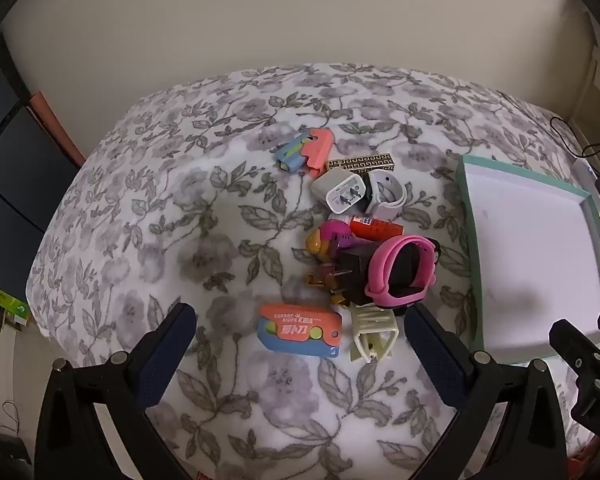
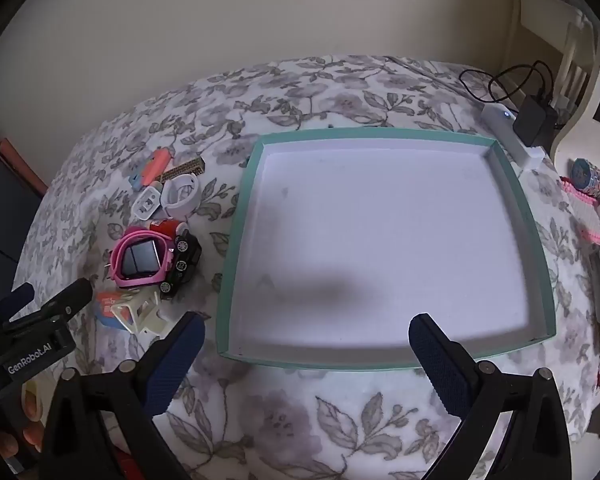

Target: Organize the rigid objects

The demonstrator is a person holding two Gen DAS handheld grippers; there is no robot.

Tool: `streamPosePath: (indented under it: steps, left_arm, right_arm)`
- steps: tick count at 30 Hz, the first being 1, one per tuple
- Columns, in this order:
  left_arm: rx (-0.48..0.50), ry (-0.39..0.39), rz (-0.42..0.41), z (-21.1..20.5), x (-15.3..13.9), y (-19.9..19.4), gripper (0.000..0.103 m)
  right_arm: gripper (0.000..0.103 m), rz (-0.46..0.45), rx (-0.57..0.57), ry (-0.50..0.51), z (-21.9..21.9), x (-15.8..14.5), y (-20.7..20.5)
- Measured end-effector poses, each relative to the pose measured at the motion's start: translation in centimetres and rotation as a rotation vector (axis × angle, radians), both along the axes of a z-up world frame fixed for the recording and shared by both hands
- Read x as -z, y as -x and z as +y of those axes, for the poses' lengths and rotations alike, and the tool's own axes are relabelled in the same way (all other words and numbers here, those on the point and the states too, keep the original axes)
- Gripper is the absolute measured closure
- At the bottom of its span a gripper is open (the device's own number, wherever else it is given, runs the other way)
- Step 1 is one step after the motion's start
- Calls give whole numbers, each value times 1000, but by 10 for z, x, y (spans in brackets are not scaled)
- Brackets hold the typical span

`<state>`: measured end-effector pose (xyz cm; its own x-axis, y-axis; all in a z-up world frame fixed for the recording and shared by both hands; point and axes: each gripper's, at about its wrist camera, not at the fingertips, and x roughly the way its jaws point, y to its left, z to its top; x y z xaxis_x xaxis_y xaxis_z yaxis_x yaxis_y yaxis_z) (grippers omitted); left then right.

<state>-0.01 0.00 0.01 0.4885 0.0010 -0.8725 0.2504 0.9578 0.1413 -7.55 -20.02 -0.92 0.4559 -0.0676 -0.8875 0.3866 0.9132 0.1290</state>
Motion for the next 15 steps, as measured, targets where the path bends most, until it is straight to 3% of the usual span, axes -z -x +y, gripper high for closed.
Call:
streamPosePath:
  steps: [15]
  left_arm:
    - [22,16,20,-4,1,1,0]
  right_arm:
    - [0,-21,4,-4,-4,-3,0]
